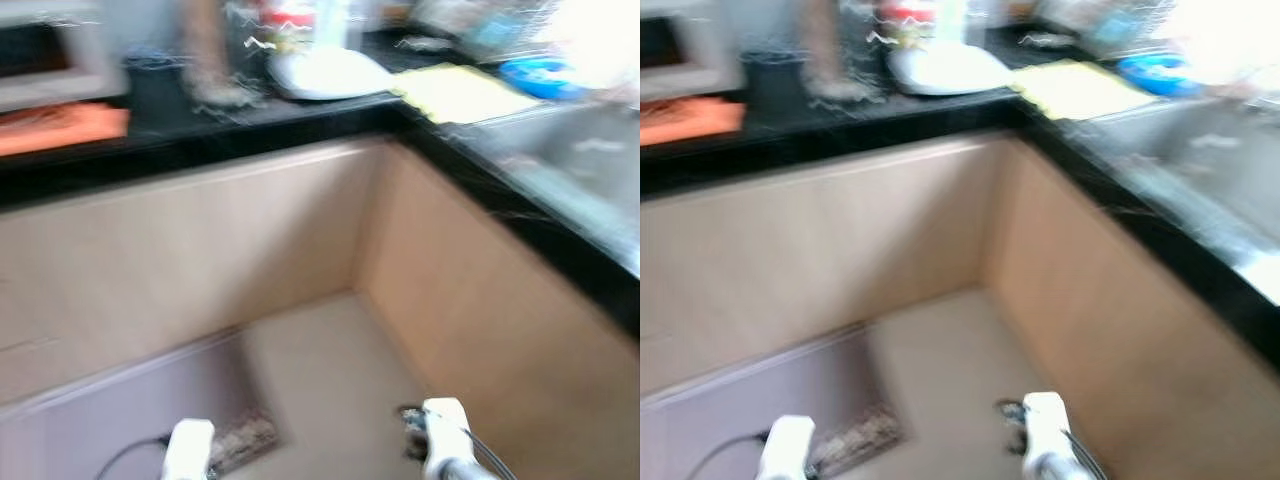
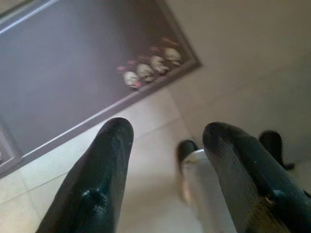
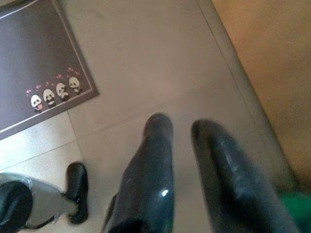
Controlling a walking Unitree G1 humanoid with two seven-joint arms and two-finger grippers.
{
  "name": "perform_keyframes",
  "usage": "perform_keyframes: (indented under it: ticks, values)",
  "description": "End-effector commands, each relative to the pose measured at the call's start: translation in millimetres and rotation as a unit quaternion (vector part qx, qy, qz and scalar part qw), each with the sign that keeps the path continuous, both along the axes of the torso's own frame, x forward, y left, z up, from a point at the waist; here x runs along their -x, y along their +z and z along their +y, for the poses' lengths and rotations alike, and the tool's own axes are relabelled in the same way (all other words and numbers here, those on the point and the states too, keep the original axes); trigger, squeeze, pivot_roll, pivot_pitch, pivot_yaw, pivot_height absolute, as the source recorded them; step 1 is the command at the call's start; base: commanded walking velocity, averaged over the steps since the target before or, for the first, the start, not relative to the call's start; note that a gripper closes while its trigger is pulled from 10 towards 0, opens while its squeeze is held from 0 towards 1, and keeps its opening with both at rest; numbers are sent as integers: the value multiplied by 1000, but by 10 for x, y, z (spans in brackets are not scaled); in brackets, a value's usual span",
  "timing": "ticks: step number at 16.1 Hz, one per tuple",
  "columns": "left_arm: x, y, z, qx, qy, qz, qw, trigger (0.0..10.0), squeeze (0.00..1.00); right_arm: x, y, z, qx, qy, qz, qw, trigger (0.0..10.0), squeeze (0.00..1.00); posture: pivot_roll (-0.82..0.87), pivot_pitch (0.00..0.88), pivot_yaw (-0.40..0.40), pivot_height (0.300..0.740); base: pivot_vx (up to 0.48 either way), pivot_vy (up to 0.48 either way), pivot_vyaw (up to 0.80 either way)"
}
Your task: Kitchen organization
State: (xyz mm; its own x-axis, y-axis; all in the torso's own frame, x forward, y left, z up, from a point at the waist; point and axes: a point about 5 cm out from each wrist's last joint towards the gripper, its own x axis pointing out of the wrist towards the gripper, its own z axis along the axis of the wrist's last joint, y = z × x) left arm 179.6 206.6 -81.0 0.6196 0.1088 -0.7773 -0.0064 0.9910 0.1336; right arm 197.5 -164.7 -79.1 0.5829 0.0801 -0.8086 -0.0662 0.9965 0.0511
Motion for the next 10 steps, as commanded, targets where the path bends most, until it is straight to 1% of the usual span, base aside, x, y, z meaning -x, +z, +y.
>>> perform_keyframes:
  ticks: [1, 2, 3, 5, 8, 10]
  values:
    - [14, -13, -28, 2, -1, 4, 1000, 10000, 0, 62, -32, -31, 1, -8, 12, 1000, 10000, 0, -50, 0, 13, 740, 0, -480, -638]
    - [14, -13, -28, 2, -1, 4, 1000, 10000, 0, 62, -32, -30, 1, -8, 12, 1000, 10000, 0, -50, 0, 13, 740, 0, -480, -638]
    - [59, -43, -75, 16, 15, 10, 1000, 10000, 0, 53, -24, -73, 1, -13, 12, 1000, 10000, 0, -59, 0, -3, 740, 0, 0, -594]
    - [57, -49, -111, 20, 15, 13, 1000, 10000, 0, 36, -14, -94, 3, -12, 10, 1000, 10000, 0, -64, 0, -4, 740, 0, 0, -594]
    - [-12, -17, -121, 34, 31, -2, 999, 10000, 0, -7, 14, -100, 0, -17, -5, 1000, 10000, 0, -75, 0, -3, 740, 0, 0, 0]
    - [-19, -16, -122, 31, 27, 2, 999, 10000, 0, -30, 25, -102, 0, -18, -7, 1000, 10000, 0, -83, 0, 4, 740, 0, 0, 0]
